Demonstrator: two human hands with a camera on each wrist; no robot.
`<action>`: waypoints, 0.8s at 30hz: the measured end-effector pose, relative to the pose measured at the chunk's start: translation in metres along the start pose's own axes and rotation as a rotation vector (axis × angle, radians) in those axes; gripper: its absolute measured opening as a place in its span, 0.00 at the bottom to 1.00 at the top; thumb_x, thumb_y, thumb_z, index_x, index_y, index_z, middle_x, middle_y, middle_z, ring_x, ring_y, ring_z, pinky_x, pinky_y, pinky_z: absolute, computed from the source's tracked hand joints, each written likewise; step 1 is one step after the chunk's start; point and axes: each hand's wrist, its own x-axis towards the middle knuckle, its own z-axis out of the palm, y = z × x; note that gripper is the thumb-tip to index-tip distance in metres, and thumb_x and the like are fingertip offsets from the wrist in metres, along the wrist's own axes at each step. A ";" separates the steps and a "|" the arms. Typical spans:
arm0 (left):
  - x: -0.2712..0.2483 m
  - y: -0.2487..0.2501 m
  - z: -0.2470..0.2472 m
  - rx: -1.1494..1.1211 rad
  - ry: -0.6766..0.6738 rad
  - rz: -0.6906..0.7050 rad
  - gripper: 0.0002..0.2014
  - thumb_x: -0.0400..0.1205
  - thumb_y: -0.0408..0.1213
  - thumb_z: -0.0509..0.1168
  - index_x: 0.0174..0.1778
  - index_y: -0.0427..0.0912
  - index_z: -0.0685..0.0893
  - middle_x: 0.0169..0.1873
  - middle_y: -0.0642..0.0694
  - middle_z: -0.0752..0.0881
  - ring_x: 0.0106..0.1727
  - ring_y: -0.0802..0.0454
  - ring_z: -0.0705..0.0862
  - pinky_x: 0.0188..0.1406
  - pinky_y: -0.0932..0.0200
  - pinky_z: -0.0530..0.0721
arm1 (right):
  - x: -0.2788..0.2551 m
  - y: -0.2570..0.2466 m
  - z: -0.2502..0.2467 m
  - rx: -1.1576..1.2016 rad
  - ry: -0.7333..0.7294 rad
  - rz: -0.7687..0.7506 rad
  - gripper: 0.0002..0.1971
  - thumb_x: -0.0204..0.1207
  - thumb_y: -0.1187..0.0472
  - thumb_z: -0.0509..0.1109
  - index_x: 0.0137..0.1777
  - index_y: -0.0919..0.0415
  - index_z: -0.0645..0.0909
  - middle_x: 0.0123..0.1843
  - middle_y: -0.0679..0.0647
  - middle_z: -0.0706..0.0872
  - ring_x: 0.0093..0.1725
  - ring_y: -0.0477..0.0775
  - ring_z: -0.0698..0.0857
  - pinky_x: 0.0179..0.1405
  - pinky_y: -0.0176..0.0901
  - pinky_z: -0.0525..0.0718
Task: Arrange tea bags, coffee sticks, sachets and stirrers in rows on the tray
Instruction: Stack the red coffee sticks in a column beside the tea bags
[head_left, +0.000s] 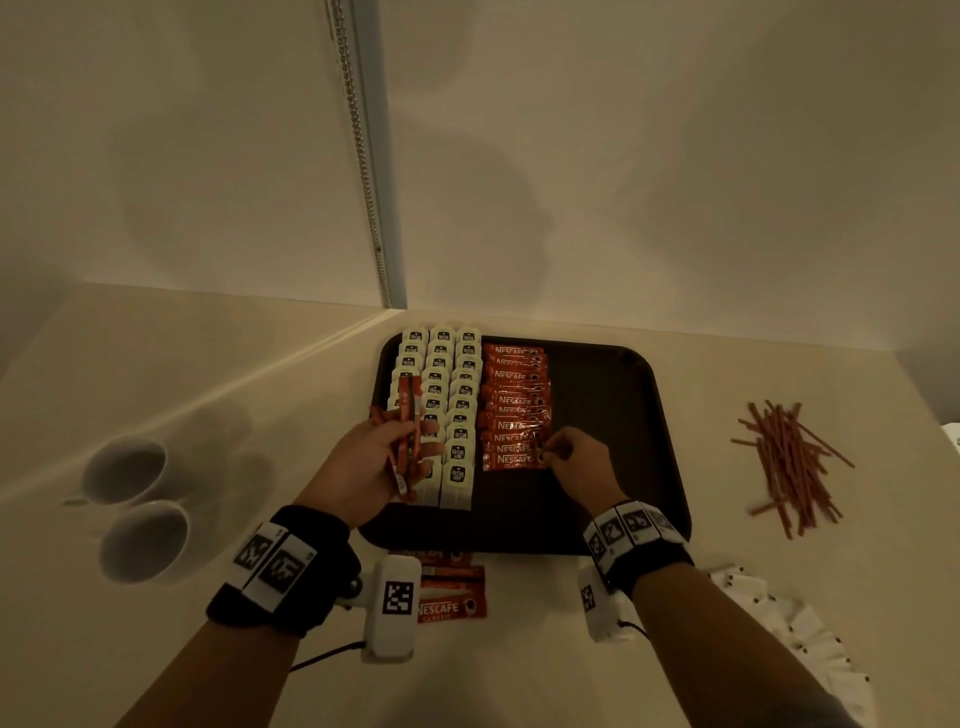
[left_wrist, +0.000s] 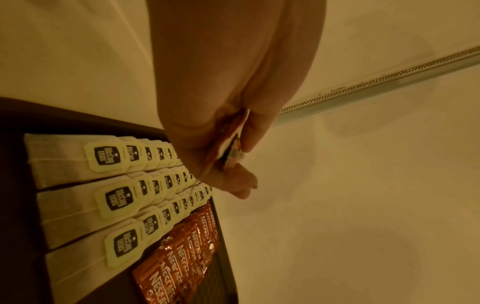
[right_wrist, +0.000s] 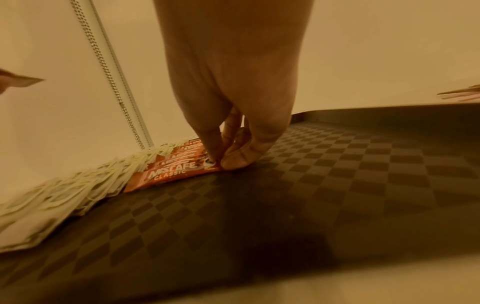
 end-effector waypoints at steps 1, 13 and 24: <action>0.000 0.000 0.001 0.004 -0.013 0.004 0.09 0.87 0.31 0.56 0.52 0.38 0.83 0.42 0.42 0.89 0.38 0.49 0.88 0.27 0.61 0.86 | 0.000 0.000 0.000 0.001 0.002 0.001 0.08 0.76 0.64 0.71 0.54 0.60 0.80 0.57 0.54 0.83 0.53 0.46 0.79 0.55 0.37 0.77; -0.001 -0.002 0.016 0.260 -0.099 0.109 0.10 0.84 0.35 0.62 0.59 0.38 0.82 0.43 0.45 0.90 0.37 0.52 0.89 0.32 0.61 0.86 | -0.031 -0.086 -0.026 0.401 -0.139 -0.279 0.13 0.79 0.49 0.65 0.55 0.57 0.80 0.48 0.47 0.82 0.40 0.41 0.81 0.38 0.34 0.79; -0.010 0.008 0.015 0.005 0.006 0.182 0.16 0.82 0.46 0.64 0.58 0.38 0.83 0.48 0.41 0.91 0.42 0.49 0.90 0.28 0.66 0.84 | -0.049 -0.116 -0.055 0.485 -0.321 -0.486 0.04 0.76 0.64 0.70 0.47 0.65 0.80 0.46 0.50 0.86 0.48 0.45 0.87 0.54 0.43 0.85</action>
